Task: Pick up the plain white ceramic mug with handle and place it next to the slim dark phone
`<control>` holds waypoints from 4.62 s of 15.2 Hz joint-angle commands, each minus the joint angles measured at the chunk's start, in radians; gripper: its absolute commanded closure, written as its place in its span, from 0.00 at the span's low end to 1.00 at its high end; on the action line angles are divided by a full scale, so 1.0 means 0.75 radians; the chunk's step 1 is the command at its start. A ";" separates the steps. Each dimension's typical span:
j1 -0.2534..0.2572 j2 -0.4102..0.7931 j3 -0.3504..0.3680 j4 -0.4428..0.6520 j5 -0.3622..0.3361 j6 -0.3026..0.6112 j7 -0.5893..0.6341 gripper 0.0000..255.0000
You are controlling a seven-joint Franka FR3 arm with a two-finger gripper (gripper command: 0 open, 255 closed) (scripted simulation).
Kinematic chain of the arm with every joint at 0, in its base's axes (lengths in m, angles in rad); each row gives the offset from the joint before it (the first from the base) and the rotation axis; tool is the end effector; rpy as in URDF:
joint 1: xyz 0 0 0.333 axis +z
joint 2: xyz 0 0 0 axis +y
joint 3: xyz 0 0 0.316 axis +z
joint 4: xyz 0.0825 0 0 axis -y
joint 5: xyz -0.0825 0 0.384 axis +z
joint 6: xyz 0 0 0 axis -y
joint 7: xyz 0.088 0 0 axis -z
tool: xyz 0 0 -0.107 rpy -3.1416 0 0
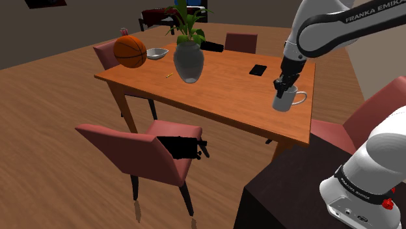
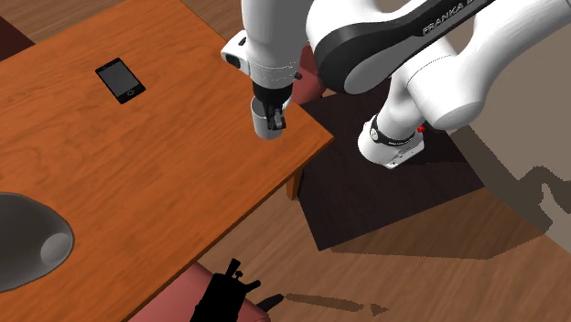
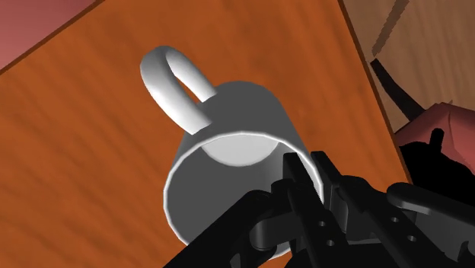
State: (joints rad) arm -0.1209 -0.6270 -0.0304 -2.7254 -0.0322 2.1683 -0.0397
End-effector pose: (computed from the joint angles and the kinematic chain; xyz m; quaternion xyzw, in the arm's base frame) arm 0.3459 -0.0534 0.4146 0.9984 -0.0446 0.0343 0.0079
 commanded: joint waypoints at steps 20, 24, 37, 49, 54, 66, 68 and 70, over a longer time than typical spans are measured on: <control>0.004 -0.088 0.008 0.324 0.008 -0.413 -0.003 1.00; -0.001 -0.035 -0.006 0.398 0.002 -0.434 -0.019 1.00; -0.043 0.629 -0.161 0.986 0.013 -0.355 -0.224 1.00; -0.148 1.316 -0.228 1.861 0.152 -0.555 -0.402 1.00; -0.212 1.584 -0.223 2.237 0.199 -0.667 -0.430 1.00; -0.191 1.547 -0.222 1.962 0.196 -0.429 -0.440 1.00; -0.189 1.548 -0.221 1.927 0.197 -0.394 -0.441 1.00; -0.188 1.550 -0.221 1.895 0.198 -0.359 -0.443 1.00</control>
State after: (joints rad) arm -0.2622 0.5354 -0.1963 -1.2893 0.1159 1.8829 -0.3708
